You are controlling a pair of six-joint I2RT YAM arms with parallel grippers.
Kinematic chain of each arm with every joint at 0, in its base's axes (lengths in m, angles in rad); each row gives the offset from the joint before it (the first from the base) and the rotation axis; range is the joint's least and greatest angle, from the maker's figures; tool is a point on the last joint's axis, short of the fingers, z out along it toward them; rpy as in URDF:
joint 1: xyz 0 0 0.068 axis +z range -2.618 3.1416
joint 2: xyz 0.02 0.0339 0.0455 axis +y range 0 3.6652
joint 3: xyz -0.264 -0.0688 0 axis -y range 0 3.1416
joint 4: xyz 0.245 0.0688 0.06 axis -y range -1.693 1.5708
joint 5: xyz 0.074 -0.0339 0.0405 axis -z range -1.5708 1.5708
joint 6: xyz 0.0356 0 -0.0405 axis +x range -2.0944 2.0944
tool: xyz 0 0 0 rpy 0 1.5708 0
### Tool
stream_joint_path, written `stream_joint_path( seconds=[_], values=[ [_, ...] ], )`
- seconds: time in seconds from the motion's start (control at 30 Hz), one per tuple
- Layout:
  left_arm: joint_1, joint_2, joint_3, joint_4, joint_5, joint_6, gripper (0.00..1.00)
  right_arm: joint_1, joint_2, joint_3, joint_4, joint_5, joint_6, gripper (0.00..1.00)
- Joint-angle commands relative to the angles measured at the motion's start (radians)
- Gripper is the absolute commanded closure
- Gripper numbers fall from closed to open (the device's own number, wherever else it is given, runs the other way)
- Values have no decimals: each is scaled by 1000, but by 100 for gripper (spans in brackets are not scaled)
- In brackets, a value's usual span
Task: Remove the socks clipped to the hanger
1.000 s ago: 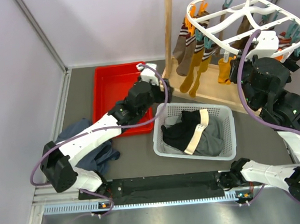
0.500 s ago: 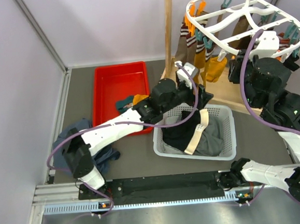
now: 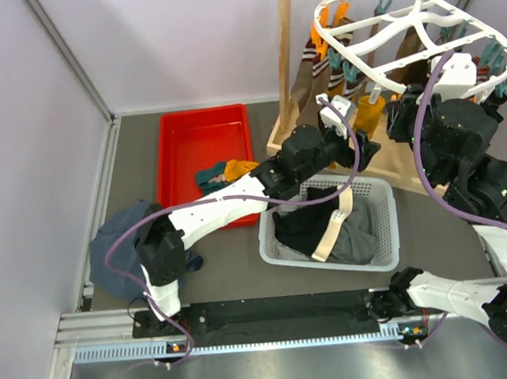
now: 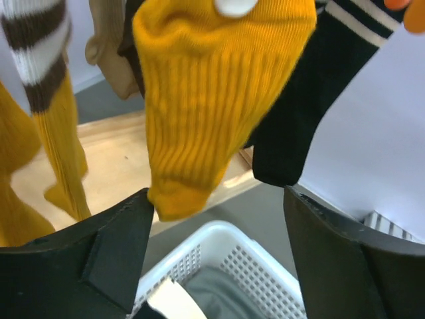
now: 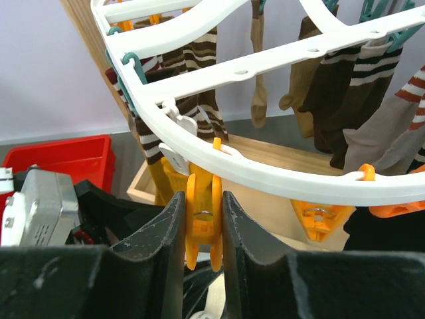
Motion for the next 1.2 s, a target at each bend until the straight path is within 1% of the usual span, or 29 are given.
stream_joint_path(
  seconds=[0.0,0.03,0.07,0.1,0.13,0.17,0.23,0.27,0.37,0.4,0.47,0.53,0.57,0.67,0.73,0.9,0.93,0.97,1.03,1.1,1.17],
  values=[
    [-2,29,89,69,-17,-1,26,-2,-28,7,-30,-45,12,88],
    [-5,36,101,66,-14,-1,36,-1,-29,5,-29,-46,11,88],
    [-7,36,103,63,-20,7,62,-2,-29,5,-32,-43,12,88],
    [-14,34,102,63,-31,8,71,-1,-29,5,-36,-31,12,87],
    [-19,23,92,63,-42,13,77,-1,-28,5,-39,-20,14,87],
    [-22,17,86,63,-57,21,88,-2,-28,7,-44,-6,14,85],
    [-33,-6,60,72,-71,25,99,-2,-28,13,-65,32,23,80],
    [-36,-13,48,78,-80,27,100,-2,-28,17,-73,38,26,78],
    [-51,-38,11,112,-105,38,100,-2,-28,51,-114,46,52,76],
    [-57,-43,8,115,-112,41,100,-2,-28,68,-125,50,54,72],
    [-68,-50,2,120,-126,57,100,-2,-25,88,-170,57,67,69],
    [-85,-61,-10,126,-160,77,100,-2,-25,111,-197,55,80,62],
    [-93,-66,-16,131,-175,87,100,-1,-23,135,-232,51,86,56],
    [-120,-79,-41,151,-226,128,100,-2,-23,186,-266,-14,78,50],
    [-145,-84,-52,157,-287,166,100,-2,-20,206,-266,-75,68,49],
    [-208,-72,-47,198,-405,249,100,-1,30,307,-292,-118,68,49],
    [-217,-69,-46,209,-422,305,100,-2,44,321,-295,-130,69,49],
    [-237,-66,-43,230,-463,327,100,-2,55,344,-295,-143,68,48],
    [-255,-52,-30,250,-512,398,100,-2,72,363,-306,-138,75,48],
    [-277,-40,-23,273,-561,436,100,-2,101,378,-312,-132,71,48],
    [-283,-36,-23,282,-571,462,100,-2,119,367,-299,-150,51,46]
  ],
)
